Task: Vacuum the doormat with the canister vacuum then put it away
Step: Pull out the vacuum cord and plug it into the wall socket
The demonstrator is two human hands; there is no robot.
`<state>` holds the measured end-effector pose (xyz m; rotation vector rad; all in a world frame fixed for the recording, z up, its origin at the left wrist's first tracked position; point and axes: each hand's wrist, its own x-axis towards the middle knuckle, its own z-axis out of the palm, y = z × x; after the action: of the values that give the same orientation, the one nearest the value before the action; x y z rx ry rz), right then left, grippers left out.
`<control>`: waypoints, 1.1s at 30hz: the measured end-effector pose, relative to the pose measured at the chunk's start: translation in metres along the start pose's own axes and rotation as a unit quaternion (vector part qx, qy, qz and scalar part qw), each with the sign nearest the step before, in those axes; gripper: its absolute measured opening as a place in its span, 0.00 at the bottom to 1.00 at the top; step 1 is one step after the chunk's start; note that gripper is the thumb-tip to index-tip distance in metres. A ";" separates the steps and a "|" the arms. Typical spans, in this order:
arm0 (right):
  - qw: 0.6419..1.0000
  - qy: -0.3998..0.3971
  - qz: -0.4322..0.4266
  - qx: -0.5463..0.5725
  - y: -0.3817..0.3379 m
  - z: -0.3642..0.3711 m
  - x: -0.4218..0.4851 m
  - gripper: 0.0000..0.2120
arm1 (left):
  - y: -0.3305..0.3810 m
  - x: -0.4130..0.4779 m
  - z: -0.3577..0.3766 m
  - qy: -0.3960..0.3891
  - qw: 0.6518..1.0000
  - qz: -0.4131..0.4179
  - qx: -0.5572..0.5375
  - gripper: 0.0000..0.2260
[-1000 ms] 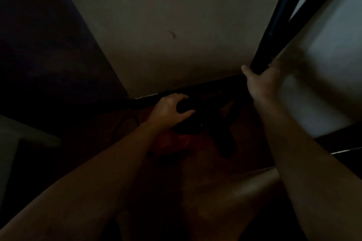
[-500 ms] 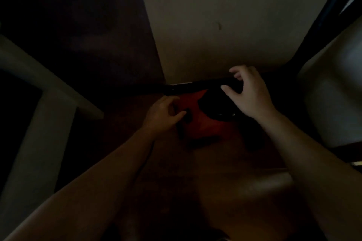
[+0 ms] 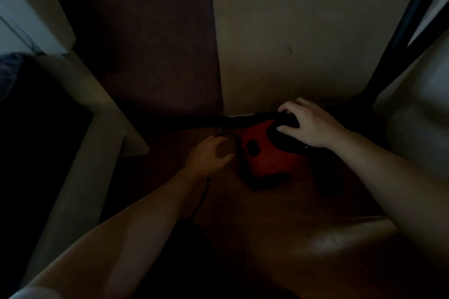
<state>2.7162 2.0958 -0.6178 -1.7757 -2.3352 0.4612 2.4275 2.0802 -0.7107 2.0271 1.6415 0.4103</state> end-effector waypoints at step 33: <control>0.997 -0.034 -0.058 -0.046 0.060 0.056 0.036 0.27 | -0.053 0.058 0.078 -0.230 0.972 0.022 0.046 0.11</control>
<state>2.7431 2.1367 -0.6934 -1.6745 -2.5284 0.4103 2.4381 2.1299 -0.8088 2.0331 1.3494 -0.1219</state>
